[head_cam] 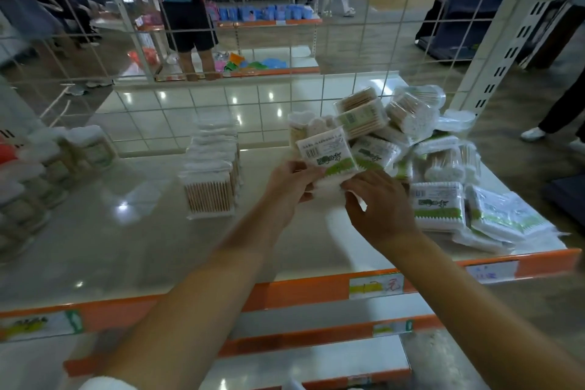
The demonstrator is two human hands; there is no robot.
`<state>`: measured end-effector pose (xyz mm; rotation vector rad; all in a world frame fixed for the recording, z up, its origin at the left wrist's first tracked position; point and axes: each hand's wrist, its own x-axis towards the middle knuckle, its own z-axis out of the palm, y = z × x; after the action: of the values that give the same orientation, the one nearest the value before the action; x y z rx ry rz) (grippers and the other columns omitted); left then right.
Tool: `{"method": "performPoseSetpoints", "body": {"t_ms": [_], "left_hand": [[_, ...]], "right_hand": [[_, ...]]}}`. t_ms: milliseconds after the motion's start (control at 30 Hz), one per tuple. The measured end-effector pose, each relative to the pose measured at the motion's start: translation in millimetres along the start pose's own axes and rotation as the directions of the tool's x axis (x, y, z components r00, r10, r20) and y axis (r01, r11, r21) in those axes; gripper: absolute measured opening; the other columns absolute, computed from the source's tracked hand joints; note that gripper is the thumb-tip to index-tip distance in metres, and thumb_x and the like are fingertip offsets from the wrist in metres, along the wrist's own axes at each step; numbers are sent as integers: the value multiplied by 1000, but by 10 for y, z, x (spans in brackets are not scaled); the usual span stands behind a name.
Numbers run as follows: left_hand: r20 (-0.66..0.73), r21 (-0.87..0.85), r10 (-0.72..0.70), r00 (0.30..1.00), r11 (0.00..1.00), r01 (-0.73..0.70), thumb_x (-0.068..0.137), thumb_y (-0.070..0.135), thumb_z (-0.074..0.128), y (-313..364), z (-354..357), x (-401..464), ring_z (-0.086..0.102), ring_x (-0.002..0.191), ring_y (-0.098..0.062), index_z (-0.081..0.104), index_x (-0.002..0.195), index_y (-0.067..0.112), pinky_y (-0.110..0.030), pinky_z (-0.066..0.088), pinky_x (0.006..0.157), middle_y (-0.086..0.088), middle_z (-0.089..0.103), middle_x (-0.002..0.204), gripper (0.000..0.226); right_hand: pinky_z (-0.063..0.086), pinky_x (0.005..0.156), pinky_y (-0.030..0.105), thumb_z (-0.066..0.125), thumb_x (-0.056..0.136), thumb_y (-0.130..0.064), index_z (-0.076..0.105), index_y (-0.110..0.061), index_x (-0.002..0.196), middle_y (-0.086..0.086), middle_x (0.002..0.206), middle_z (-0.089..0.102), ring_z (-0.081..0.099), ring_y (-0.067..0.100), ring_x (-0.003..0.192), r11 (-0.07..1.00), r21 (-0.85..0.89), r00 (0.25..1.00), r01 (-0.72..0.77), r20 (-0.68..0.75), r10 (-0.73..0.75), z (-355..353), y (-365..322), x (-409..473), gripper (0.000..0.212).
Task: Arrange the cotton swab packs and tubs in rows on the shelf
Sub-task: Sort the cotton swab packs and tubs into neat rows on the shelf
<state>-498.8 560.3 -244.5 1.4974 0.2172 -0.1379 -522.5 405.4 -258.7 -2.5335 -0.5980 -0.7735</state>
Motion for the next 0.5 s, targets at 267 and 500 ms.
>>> {"method": "performPoseSetpoints", "body": {"t_ms": [267,500], "left_hand": [[21,-52,87,996,995,-86,83,11,65,-90,-588,-227,63,82,-12,63,103,9,-28,52,75,-2,68,94,20],[36,-17,190,981,982,-189,82,15,65,-59,-1034,-346,65,91,-15,65,97,19,-31,47,77,2,72,95,15]], "right_hand": [[43,62,19,61,69,-6,72,-8,80,5,75,68,65,27,69,995,82,998,-50,-36,53,0,-407,-16,16],[42,77,27,53,77,-13,69,-4,96,9,95,65,62,30,89,973,208,993,-102,-41,113,72,-666,94,25]]}}
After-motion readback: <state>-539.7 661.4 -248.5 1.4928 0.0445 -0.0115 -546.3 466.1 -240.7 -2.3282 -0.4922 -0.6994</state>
